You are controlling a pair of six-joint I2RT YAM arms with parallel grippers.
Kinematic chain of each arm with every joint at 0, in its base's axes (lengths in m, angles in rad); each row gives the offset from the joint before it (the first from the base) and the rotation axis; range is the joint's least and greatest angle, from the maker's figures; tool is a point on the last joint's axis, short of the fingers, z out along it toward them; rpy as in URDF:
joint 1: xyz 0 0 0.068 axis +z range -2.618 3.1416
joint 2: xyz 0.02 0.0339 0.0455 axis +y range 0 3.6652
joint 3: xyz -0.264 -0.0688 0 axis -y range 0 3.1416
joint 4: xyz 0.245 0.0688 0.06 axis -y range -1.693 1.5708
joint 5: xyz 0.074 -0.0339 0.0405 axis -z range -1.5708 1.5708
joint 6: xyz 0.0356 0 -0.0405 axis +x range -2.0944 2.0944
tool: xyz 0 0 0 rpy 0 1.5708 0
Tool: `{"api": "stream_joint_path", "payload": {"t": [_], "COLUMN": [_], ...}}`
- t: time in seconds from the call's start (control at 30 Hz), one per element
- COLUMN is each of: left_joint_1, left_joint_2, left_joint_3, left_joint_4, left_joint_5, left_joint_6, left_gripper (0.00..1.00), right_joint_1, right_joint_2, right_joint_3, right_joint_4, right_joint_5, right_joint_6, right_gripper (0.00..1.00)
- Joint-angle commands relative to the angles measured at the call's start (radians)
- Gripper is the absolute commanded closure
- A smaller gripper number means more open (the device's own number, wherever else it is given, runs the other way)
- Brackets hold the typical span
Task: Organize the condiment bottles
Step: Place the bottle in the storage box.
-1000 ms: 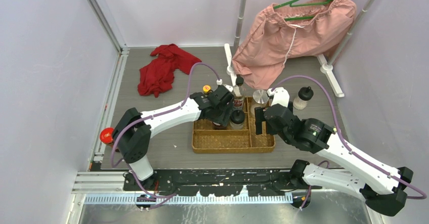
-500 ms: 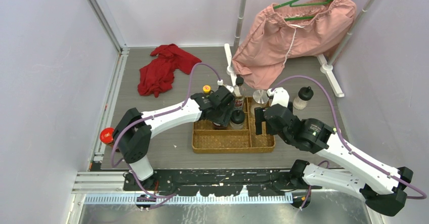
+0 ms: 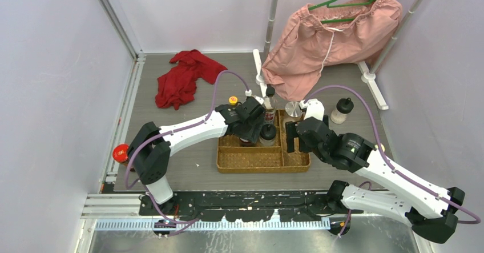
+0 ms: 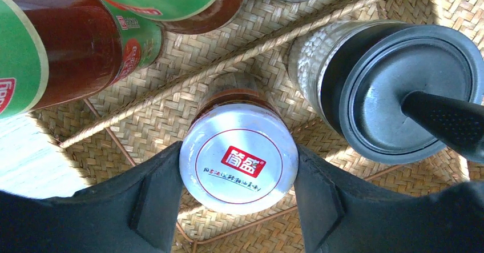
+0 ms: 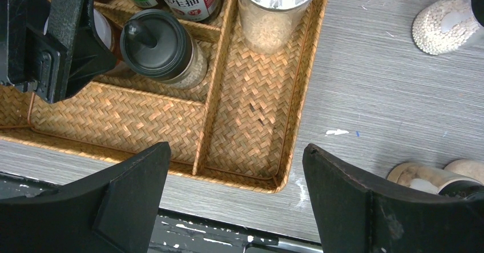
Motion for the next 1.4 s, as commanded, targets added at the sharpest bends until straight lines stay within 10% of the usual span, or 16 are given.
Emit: {"api": "stream_joint_path", "payload": {"t": [0.0,1.37], "left_joint_1": [-0.006,-0.007], "left_joint_2": [-0.026,-0.139], "left_joint_3": [0.055,0.095], "left_joint_4": [0.037,-0.114], "left_joint_5": [-0.012,-0.052], "left_joint_6": [-0.001,-0.034], "left_gripper": [0.35,0.25], "right_joint_1": [0.003,0.005], "right_joint_2": [0.003,0.006], "right_joint_3": [0.004,-0.006], "right_joint_4": [0.034,0.041], "right_joint_5": [0.006,-0.005], "right_joint_6": [-0.005,-0.008], "right_gripper": [0.09,0.07]}}
